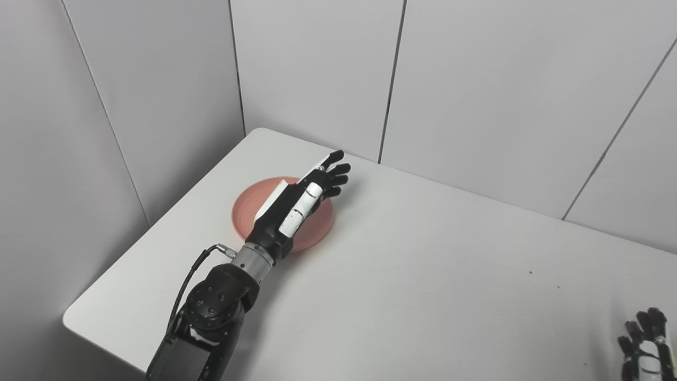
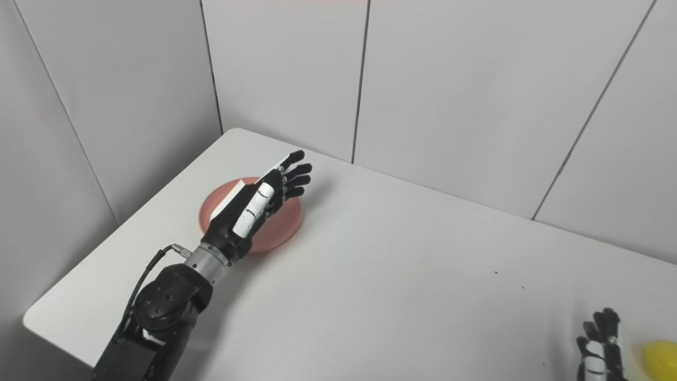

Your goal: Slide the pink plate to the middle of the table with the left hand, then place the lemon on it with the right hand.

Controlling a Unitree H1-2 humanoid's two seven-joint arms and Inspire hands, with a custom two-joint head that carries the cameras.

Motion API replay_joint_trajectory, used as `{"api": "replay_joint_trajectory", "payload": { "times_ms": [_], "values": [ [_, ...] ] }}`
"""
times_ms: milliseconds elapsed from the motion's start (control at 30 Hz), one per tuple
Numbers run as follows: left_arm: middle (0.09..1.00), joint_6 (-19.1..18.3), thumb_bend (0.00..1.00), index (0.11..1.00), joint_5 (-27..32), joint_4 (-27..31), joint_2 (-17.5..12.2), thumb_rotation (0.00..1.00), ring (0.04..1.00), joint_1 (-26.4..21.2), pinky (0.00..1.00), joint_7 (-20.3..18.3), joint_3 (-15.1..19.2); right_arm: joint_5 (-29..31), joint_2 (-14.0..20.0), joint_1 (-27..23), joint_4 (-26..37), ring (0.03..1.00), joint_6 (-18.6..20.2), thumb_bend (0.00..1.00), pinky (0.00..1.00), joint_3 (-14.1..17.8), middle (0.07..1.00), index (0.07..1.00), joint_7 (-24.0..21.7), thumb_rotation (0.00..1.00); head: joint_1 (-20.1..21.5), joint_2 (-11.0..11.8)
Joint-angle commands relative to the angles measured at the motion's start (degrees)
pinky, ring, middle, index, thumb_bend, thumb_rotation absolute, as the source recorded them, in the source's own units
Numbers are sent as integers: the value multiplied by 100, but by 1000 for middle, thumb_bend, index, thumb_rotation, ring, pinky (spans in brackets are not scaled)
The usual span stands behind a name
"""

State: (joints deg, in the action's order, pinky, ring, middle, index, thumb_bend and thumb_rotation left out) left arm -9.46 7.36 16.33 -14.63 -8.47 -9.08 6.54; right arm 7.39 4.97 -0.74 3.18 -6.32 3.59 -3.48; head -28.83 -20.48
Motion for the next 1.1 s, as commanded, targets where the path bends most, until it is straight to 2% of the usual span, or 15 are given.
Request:
{"api": "replay_joint_trajectory", "payload": {
  "times_ms": [0, 133, 400, 533, 833, 967, 1067],
  "values": [
    [907, 123, 646, 914, 67, 200, -157, 1000, 906, -228, 911, 57, 161, 16, 10, 17, -159, 997, -283, 640, 1000, 22, 1000, 1000, -50, 901, -56, 9],
    [884, -31, 631, 892, 5, 288, -257, 1000, 896, -301, 905, 147, 345, 13, 33, 25, -126, 1000, -226, 638, 1000, 15, 1000, 1000, -67, 904, -98, 16],
    [846, 95, 629, 861, -102, -100, -579, 1000, 862, -576, 898, 333, 774, 92, 82, -9, -244, 1000, -328, 635, 1000, 35, 1000, 1000, -160, 900, -213, 70],
    [800, 371, 615, 813, -225, -525, -706, 1000, 818, -715, 853, 511, 988, 79, 72, -15, -267, 1000, -340, 644, 1000, 51, 1000, 1000, -145, 894, -260, 90],
    [753, 962, 598, 766, -117, -1549, -1059, 1000, 757, -997, 802, 515, 1225, 75, 51, -16, -316, 1000, -358, 656, 1000, 47, 1000, 1000, -149, 887, -279, 148],
    [744, 1026, 591, 752, -66, -1917, -1161, 1000, 744, -1115, 776, 548, 1286, 77, 46, -10, -306, 1000, -347, 654, 1000, 32, 1000, 1000, -157, 885, -286, 160],
    [754, 1086, 594, 757, -42, -2269, -1257, 1000, 763, -1193, 806, 510, 1305, 82, 39, -8, -308, 1000, -384, 648, 1000, 31, 1000, 1000, -162, 890, -286, 160]
  ]
}}
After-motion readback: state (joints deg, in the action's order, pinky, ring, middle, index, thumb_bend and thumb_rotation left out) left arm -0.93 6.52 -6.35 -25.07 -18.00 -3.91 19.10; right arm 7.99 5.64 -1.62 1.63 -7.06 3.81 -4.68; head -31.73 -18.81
